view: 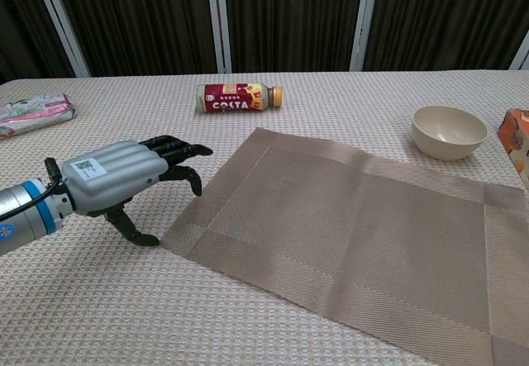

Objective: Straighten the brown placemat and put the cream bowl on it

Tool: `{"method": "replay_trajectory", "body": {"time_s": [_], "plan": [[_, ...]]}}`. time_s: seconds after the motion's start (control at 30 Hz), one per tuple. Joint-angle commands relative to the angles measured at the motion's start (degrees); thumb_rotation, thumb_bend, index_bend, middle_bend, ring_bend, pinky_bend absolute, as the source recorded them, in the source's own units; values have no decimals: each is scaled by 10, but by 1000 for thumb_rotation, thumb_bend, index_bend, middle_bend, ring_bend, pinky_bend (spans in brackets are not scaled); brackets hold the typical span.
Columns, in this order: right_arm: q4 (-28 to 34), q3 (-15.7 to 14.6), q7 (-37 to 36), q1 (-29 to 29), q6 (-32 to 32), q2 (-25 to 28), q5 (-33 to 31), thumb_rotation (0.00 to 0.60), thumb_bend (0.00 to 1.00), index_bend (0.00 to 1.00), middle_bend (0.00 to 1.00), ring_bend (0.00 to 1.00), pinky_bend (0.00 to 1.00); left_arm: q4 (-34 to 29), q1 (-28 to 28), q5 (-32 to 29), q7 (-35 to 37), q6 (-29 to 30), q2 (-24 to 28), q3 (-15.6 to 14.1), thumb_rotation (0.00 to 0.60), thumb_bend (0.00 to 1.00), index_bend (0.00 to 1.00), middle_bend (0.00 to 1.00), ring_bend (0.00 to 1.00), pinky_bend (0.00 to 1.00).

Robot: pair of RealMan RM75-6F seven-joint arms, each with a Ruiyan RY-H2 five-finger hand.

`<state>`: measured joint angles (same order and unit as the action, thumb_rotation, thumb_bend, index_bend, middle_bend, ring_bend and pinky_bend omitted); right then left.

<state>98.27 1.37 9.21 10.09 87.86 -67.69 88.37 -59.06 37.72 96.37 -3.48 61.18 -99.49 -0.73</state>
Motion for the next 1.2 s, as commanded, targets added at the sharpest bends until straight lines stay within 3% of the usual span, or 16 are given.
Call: {"method": "replay_trajectory", "body": {"time_s": [0.03,0.63,0.9,1.07,1.2], "plan": [[1,1,-1,-2,0,1,2,600,0,0,0,0,0,-1,1,-4,-5,-4,-5,-2,600,167,308,0,0,0],[2,8,-9,-8,-4,5,10,600,0,0,0,0,0,-22,-4,-13,-11,3,15,-13,600,183,307,0,0,0],[2,10,-12,-11,-5,7,12,600,0,0,0,0,0,-10,2,-25,-20,-14,-2,-9,600,181,307,0,0,0],[3,12,-13,-13,-4,8,14,600,0,0,0,0,0,-7,6,-22,-21,-7,-11,-7,600,306,314,0,0,0],[2,13,-14,-14,-7,7,13,600,0,0,0,0,0,-11,9,-20,-23,0,-11,-3,600,322,318,0,0,0]]}}
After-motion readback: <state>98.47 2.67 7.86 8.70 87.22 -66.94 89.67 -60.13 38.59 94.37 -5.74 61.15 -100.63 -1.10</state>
